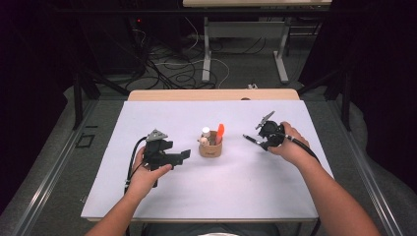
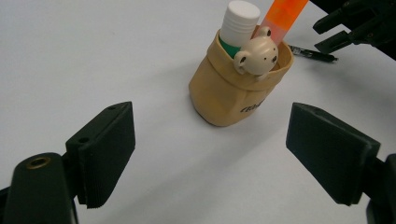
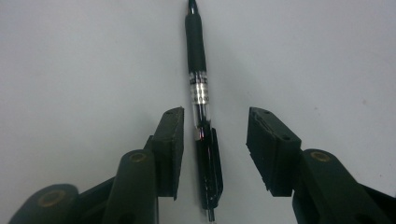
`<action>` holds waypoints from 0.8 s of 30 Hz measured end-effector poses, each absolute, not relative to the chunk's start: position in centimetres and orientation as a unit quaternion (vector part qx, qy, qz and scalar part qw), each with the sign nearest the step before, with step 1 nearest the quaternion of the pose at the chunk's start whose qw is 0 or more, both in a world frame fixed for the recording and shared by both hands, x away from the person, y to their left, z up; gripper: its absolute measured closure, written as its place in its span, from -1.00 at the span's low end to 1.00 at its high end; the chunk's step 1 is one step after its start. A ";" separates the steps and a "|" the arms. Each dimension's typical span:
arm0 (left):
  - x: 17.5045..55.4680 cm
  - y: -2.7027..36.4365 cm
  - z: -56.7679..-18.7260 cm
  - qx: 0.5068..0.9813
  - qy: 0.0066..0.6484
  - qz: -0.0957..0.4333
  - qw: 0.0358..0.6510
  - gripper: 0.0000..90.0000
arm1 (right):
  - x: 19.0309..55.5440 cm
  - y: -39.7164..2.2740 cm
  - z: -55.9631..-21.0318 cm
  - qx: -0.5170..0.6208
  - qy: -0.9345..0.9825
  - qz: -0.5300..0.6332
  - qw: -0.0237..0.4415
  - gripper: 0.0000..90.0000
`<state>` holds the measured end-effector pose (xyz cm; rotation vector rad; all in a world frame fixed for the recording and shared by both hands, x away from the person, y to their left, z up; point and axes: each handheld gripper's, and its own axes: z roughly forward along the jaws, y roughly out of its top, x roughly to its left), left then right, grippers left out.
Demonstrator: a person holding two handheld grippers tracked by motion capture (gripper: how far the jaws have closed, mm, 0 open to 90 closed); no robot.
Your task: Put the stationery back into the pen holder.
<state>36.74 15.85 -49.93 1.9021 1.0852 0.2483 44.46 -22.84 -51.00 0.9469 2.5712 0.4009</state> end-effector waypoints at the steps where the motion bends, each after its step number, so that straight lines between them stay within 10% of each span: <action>1: 36.8 15.9 -50.0 0.770 0.440 0.101 0.452 -0.65 | 44.6 -22.9 -51.2 0.333 0.915 0.136 0.183 0.29; 24: 37.0 16.2 -50.3 0.768 0.450 0.096 0.445 -0.64 | 45.1 -22.1 -52.8 0.279 0.940 0.074 0.183 0.57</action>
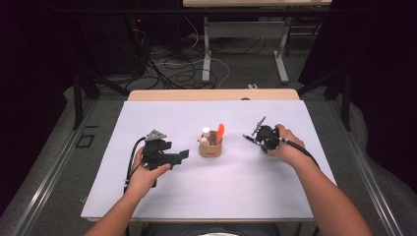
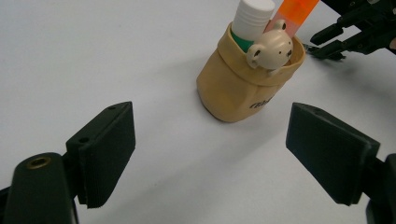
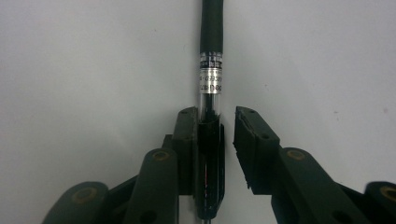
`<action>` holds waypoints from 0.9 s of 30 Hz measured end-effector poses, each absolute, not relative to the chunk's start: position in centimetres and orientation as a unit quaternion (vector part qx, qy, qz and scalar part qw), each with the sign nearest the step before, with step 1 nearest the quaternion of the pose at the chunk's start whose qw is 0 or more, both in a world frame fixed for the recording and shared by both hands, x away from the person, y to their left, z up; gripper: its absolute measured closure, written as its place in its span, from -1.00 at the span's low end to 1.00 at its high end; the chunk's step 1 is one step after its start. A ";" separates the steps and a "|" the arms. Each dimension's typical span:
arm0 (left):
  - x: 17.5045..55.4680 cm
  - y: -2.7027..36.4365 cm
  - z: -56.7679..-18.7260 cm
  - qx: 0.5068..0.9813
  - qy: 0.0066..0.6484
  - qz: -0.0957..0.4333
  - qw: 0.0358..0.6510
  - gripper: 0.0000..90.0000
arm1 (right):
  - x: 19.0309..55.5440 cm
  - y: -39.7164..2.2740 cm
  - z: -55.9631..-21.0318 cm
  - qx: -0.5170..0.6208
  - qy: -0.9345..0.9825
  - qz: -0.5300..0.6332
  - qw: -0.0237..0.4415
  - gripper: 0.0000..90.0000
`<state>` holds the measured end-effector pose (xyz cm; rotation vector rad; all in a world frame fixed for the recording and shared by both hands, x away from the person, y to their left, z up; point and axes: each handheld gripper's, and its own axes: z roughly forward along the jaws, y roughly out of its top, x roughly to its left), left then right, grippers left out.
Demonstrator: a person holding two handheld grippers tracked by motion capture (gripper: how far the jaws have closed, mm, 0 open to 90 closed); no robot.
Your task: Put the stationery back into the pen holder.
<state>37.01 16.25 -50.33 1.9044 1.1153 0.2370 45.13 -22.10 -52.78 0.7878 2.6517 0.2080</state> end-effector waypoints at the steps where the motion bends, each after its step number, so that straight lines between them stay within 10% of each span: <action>1: 37.0 16.2 -50.3 0.769 0.450 0.096 0.445 -0.64 | 45.1 -22.1 -53.0 0.284 0.938 0.087 0.180 0.60; 27: 37.1 16.2 -50.5 0.772 0.447 0.096 0.441 -0.64 | 45.0 -21.7 -52.9 0.291 0.935 0.079 0.186 0.77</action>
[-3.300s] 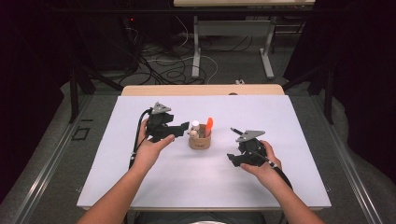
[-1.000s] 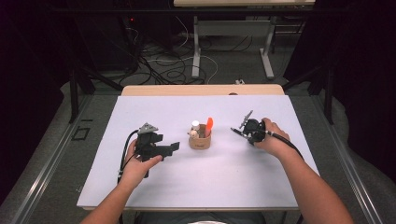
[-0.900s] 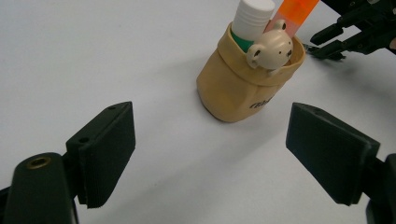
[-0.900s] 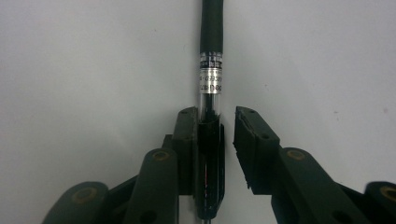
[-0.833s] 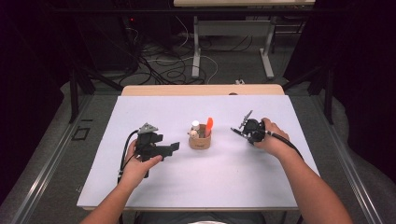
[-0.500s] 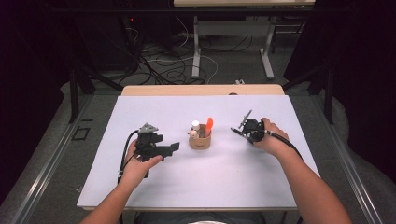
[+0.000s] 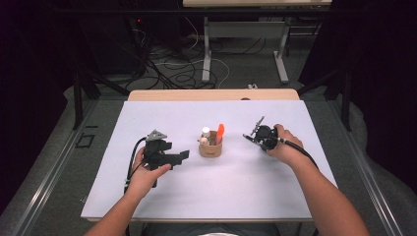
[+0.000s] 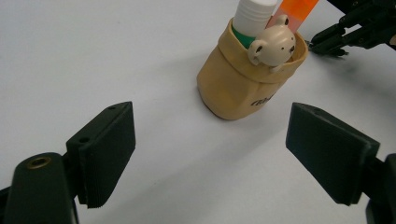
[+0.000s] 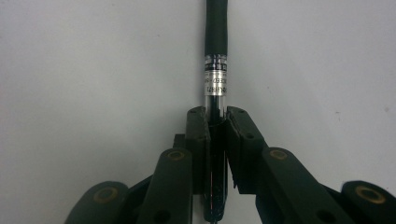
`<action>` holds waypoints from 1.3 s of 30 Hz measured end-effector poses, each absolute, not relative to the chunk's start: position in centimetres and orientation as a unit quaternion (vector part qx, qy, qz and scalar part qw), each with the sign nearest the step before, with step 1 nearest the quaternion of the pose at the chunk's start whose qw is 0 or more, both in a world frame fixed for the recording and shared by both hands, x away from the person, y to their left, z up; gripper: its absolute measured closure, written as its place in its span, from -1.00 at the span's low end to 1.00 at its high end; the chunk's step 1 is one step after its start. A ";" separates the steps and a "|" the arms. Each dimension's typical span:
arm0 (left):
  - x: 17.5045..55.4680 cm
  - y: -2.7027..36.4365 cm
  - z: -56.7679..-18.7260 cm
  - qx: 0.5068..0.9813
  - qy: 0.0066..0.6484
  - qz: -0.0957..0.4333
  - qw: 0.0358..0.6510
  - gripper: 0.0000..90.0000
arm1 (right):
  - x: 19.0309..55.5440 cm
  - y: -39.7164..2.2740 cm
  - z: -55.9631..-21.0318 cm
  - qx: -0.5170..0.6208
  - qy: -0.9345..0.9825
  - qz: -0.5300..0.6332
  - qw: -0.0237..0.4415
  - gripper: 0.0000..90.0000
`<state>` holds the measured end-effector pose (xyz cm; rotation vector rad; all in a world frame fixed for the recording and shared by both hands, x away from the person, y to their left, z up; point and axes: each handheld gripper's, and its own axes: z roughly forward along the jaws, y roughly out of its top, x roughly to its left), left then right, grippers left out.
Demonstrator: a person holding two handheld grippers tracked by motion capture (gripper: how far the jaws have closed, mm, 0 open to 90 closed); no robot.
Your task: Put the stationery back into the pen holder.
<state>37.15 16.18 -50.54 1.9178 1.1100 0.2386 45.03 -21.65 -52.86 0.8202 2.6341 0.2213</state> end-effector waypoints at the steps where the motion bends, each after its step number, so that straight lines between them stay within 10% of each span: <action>1: 37.1 16.1 -50.6 0.771 0.450 0.094 0.441 -0.64 | 45.1 -21.7 -52.8 0.290 0.934 0.072 0.193 0.77; 39: 37.0 16.2 -50.4 0.766 0.452 0.094 0.447 -0.64 | 42.8 -21.5 -50.8 0.366 0.892 0.174 0.199 0.77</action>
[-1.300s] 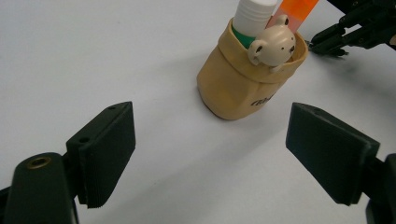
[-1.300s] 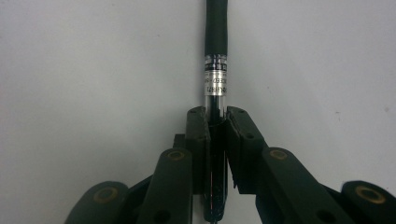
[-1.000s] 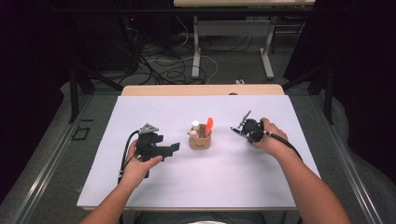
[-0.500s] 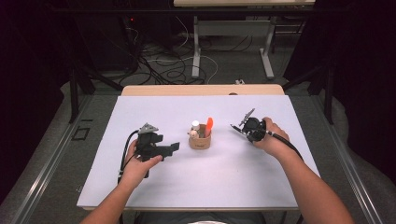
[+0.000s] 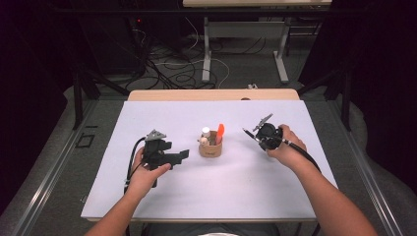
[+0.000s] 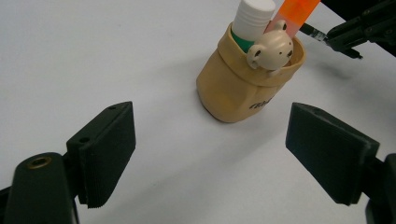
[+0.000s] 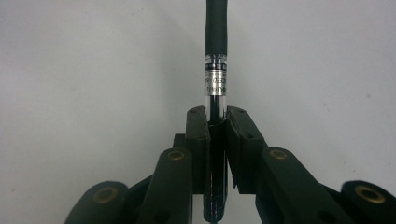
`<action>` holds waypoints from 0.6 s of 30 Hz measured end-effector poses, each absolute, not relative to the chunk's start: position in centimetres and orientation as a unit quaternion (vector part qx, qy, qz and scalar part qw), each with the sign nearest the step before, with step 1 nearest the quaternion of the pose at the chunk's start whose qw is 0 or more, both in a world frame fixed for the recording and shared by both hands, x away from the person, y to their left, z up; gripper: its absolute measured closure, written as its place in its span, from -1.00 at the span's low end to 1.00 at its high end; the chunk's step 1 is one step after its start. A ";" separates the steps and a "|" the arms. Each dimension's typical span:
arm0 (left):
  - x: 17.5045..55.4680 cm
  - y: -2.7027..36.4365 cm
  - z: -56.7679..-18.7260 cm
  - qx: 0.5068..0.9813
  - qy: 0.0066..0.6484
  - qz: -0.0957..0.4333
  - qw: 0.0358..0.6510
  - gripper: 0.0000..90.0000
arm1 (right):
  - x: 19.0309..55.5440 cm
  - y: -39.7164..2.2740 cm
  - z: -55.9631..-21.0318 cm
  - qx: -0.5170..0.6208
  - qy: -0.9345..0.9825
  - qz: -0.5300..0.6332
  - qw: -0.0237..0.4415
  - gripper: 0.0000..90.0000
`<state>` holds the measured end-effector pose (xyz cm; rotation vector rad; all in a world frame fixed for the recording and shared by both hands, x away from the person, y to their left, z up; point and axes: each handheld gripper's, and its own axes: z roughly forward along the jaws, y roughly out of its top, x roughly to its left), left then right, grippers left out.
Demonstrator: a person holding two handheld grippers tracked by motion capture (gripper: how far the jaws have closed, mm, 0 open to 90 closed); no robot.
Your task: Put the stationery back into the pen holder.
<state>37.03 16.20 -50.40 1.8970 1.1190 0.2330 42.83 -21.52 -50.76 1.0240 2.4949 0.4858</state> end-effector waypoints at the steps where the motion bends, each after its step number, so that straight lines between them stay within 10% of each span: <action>1: 37.0 16.2 -50.4 0.766 0.452 0.094 0.447 -0.64 | 42.7 -21.5 -50.6 0.369 0.892 0.173 0.198 0.77; 18: 36.9 16.0 -50.2 0.766 0.449 0.095 0.451 -0.63 | 39.9 -21.6 -50.1 0.398 0.867 0.238 0.183 0.77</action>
